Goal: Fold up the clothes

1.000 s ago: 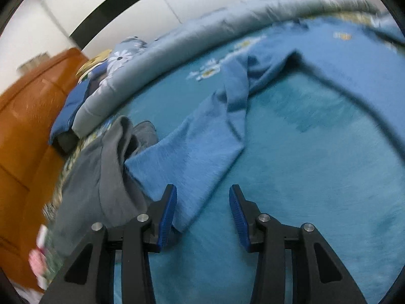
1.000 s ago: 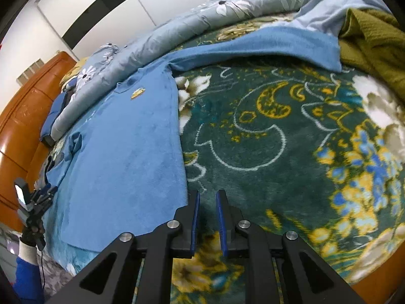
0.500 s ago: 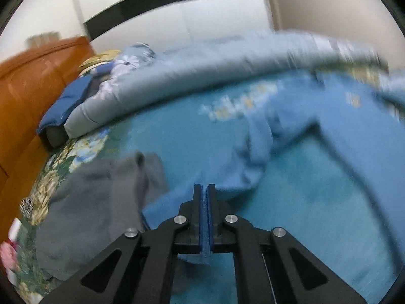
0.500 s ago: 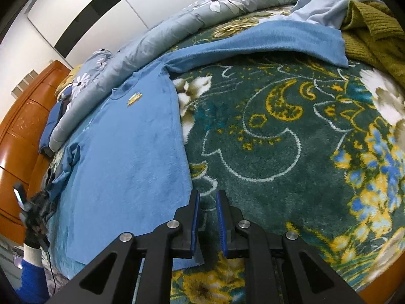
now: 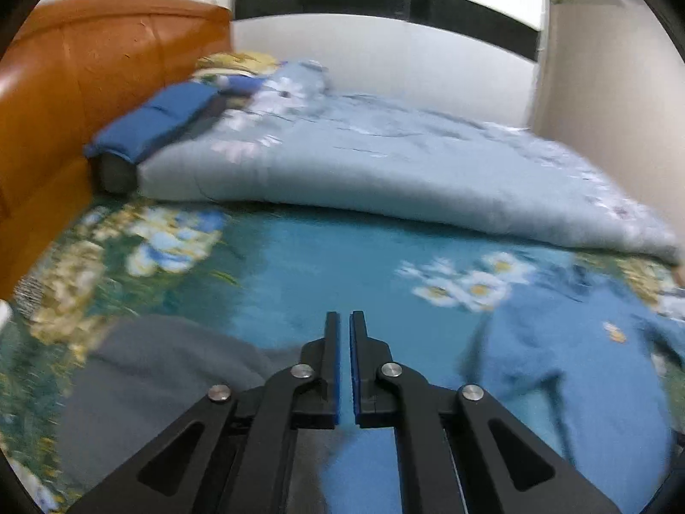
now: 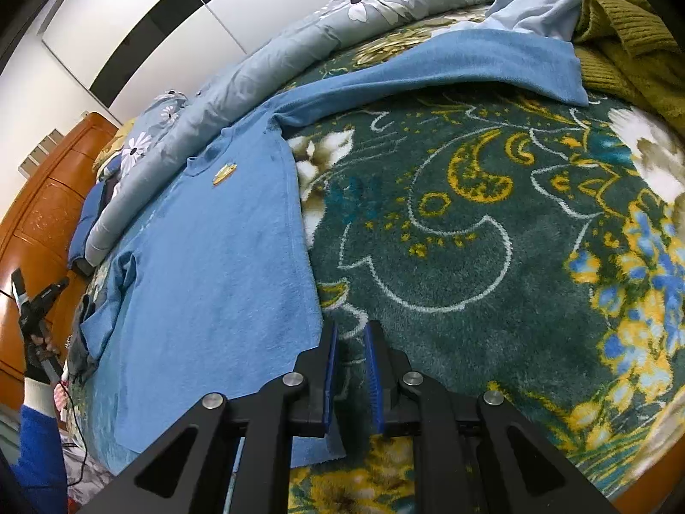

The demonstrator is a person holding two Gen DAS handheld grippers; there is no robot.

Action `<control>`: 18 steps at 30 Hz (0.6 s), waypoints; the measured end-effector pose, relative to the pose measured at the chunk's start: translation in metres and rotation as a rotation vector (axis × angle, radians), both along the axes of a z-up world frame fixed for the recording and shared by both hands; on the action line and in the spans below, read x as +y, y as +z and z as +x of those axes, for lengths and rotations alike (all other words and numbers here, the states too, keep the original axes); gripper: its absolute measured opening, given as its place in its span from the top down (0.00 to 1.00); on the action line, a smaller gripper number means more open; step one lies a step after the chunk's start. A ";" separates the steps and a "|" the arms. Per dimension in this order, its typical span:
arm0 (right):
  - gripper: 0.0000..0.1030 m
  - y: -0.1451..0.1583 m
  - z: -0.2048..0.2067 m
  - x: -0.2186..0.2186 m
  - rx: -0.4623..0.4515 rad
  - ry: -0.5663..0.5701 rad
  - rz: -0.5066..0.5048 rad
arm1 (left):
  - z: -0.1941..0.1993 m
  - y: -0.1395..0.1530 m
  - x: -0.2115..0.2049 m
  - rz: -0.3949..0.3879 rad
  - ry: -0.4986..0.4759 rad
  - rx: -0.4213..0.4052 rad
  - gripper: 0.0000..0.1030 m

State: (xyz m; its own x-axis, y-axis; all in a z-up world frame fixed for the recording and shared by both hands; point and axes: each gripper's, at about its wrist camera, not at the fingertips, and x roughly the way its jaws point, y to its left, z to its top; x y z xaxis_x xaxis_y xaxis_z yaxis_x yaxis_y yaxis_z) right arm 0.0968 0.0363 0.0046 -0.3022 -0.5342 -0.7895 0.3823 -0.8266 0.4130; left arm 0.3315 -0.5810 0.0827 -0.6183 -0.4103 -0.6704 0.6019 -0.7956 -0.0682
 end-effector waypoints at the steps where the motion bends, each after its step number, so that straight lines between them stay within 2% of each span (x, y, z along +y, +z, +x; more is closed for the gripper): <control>1: 0.84 0.000 0.000 0.000 0.000 -0.001 -0.001 | 0.003 -0.003 0.010 -0.011 -0.033 -0.018 0.84; 3: 0.84 0.000 0.000 0.000 0.000 -0.002 -0.003 | 0.006 -0.013 0.031 -0.061 -0.097 -0.083 0.56; 8: 0.84 0.000 0.001 0.000 0.001 -0.005 -0.007 | 0.011 -0.054 0.086 -0.178 -0.288 -0.266 0.46; 12: 0.84 0.000 0.001 0.001 -0.003 -0.013 -0.013 | 0.003 -0.088 0.101 -0.230 -0.334 -0.401 0.46; 14: 0.84 0.000 0.002 0.002 -0.006 -0.017 -0.016 | -0.002 -0.099 0.101 -0.263 -0.329 -0.436 0.46; 16: 0.85 0.000 0.002 0.002 -0.008 -0.021 -0.019 | -0.004 -0.101 0.096 -0.273 -0.312 -0.424 0.47; 17: 0.84 -0.001 0.002 0.002 -0.010 -0.023 -0.021 | -0.005 -0.100 0.092 -0.273 -0.296 -0.414 0.56; 18: 0.84 -0.001 0.002 0.002 -0.011 -0.025 -0.022 | -0.007 -0.099 0.088 -0.266 -0.275 -0.408 0.80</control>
